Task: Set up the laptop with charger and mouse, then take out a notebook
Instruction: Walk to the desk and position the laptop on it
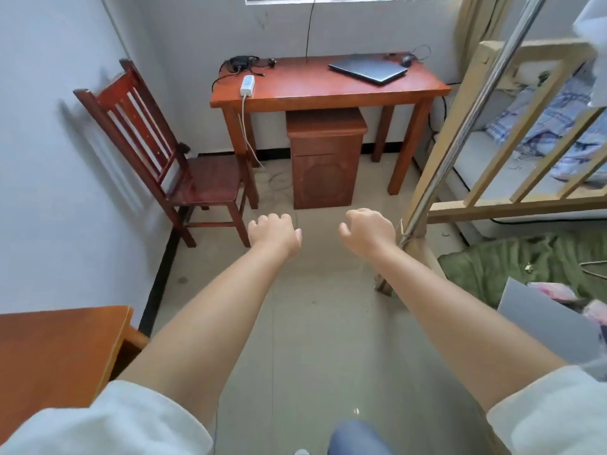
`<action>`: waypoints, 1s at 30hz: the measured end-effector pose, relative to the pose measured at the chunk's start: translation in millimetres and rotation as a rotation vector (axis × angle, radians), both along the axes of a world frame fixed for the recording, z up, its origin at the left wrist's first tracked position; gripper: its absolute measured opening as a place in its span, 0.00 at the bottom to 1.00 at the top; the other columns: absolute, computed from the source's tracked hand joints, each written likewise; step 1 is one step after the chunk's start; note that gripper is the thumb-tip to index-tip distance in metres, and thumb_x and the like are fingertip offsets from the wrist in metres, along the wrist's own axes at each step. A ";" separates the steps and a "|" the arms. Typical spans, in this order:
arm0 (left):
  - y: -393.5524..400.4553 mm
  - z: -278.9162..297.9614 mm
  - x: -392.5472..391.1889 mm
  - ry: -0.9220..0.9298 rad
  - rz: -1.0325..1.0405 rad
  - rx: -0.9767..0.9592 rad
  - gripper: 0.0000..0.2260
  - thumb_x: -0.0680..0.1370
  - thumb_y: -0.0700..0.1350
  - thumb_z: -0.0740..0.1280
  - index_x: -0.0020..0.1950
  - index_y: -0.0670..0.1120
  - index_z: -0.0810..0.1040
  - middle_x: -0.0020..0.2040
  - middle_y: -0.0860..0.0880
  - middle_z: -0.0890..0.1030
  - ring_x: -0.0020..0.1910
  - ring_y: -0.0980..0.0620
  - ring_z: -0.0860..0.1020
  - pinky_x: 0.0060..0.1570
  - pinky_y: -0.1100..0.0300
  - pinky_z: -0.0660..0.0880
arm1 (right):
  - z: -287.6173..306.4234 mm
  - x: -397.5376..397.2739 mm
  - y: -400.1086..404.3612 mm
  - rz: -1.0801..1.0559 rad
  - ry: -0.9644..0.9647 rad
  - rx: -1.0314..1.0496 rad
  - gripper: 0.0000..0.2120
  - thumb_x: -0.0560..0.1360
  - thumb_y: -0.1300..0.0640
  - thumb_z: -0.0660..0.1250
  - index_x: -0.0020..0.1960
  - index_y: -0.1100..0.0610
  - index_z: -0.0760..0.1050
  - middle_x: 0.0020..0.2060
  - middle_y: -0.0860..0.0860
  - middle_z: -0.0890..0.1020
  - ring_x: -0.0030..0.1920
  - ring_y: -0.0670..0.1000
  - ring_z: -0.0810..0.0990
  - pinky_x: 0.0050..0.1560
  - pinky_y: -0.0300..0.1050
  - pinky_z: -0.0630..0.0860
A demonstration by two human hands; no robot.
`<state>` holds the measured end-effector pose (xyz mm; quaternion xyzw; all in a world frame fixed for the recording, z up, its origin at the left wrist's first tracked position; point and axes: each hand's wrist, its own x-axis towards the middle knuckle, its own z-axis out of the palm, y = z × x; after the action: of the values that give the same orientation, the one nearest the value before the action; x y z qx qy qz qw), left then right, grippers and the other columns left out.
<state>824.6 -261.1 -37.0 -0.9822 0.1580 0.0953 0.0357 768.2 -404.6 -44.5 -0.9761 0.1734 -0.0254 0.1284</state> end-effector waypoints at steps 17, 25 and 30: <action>-231.9 16.8 450.4 -0.065 -0.061 -0.008 0.20 0.81 0.53 0.52 0.67 0.42 0.67 0.65 0.41 0.73 0.65 0.42 0.70 0.64 0.49 0.67 | 10.3 451.9 -244.9 -0.017 -0.081 -0.033 0.17 0.77 0.54 0.56 0.60 0.62 0.73 0.61 0.58 0.77 0.60 0.59 0.74 0.57 0.51 0.73; -315.9 9.2 684.7 -0.105 -0.079 -0.018 0.19 0.81 0.53 0.53 0.64 0.42 0.69 0.64 0.41 0.75 0.63 0.42 0.71 0.62 0.50 0.68 | 1.5 669.1 -336.9 -0.086 -0.091 -0.075 0.16 0.76 0.54 0.56 0.58 0.62 0.75 0.56 0.59 0.79 0.57 0.60 0.76 0.50 0.47 0.74; -382.6 5.8 811.9 -0.056 -0.121 -0.012 0.19 0.81 0.52 0.53 0.65 0.42 0.68 0.65 0.41 0.73 0.64 0.42 0.70 0.62 0.52 0.67 | -1.2 772.8 -402.6 -0.212 -0.068 0.046 0.17 0.76 0.56 0.56 0.59 0.62 0.75 0.59 0.60 0.78 0.60 0.60 0.74 0.54 0.50 0.74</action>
<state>1636.5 -643.7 -31.2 -0.9733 0.2164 0.0646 0.0400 1541.0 -807.2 -45.6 -0.9477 0.2717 -0.0680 0.1533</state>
